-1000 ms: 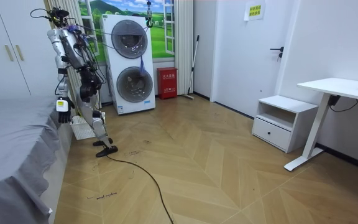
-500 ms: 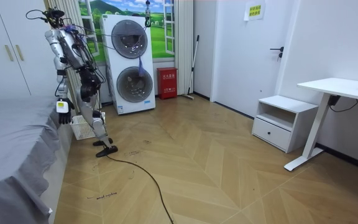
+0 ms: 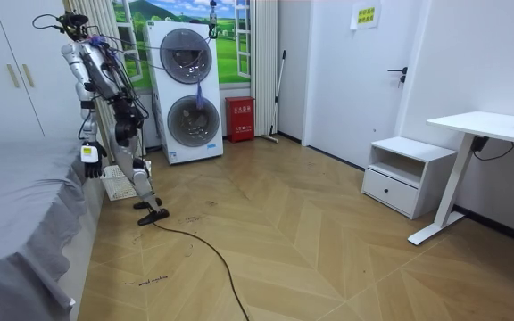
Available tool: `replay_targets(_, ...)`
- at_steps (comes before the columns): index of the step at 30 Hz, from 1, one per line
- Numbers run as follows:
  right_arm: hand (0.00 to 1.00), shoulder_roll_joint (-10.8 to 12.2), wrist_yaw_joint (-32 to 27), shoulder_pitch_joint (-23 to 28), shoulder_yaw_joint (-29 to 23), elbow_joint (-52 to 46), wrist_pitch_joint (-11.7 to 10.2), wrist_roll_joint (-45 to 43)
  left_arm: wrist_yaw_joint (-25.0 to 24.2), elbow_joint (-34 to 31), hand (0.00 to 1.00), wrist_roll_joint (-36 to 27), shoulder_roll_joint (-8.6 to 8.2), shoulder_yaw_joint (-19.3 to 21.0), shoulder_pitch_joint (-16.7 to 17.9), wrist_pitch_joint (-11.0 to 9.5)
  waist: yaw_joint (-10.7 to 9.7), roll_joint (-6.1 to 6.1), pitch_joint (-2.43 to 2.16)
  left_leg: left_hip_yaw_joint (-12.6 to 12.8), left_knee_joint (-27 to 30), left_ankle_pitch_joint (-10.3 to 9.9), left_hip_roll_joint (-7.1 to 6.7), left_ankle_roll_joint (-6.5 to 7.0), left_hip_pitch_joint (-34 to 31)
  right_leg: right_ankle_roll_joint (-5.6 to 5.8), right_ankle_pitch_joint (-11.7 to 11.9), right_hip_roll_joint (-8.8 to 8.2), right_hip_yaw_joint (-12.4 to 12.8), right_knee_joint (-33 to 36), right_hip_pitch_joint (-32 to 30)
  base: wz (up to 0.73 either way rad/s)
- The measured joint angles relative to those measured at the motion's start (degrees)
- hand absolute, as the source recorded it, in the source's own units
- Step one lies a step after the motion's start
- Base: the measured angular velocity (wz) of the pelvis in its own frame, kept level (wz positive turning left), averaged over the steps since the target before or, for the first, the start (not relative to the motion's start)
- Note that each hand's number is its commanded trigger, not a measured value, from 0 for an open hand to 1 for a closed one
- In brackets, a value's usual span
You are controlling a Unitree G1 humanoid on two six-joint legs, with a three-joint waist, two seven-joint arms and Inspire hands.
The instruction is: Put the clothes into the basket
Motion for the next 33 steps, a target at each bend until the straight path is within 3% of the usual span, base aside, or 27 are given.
replay_targets(13,0.0,0.06,1.73,0.38,-0.14,3.69,-0.03,0.73,-0.01,1.28,0.0,0.47,0.01,1.21,0.35,-0.42,0.14,-0.54,0.04,-1.05,-0.77,0.01,0.08,-0.01,5.37,0.03,-0.02,0.07,-0.71,-2.12,6.32,0.02)
replay_targets(18,0.0,1.11,4.56,4.61,-0.15,6.18,0.31,2.83,0.0,0.97,0.0,2.98,0.24,4.69,4.21,-0.74,0.04,-2.84,-0.13,-4.06,-1.82,0.09,0.11,-0.16,10.31,0.13,-0.34,-0.05,-3.33,-5.76,13.83,0.31)
replay_targets(24,0.0,2.96,6.3,9.92,-1.18,7.47,1.69,3.32,0.42,-0.63,0.0,6.86,0.11,7.23,9.09,-0.82,1.41,-5.7,-1.08,-7.26,-2.87,0.07,-0.05,-0.2,15.4,0.48,-0.48,-0.14,-5.76,-9.34,21.44,0.28)
replay_targets(29,0.0,4.72,7.55,10.01,-0.96,9.77,1.9,4.25,0.44,-0.76,0.0,9.46,-0.65,10.47,8.73,-1.2,2.2,-6.79,-0.35,-9.65,-3.24,0.07,-0.72,-0.19,17.77,0.94,-1.36,-0.79,-7.84,-10.02,25.28,0.29)
replay_targets(33,0.0,6.02,8.02,10.11,-0.89,10.42,3.06,4.47,0.45,-1.2,0.0,13.19,-1.67,12.88,8.8,-1.19,4.02,-7.33,-0.36,-11.04,-3.23,0.06,-1.0,-0.19,18.82,1.36,-1.79,-1.48,-9.19,-9.99,26.63,0.19)
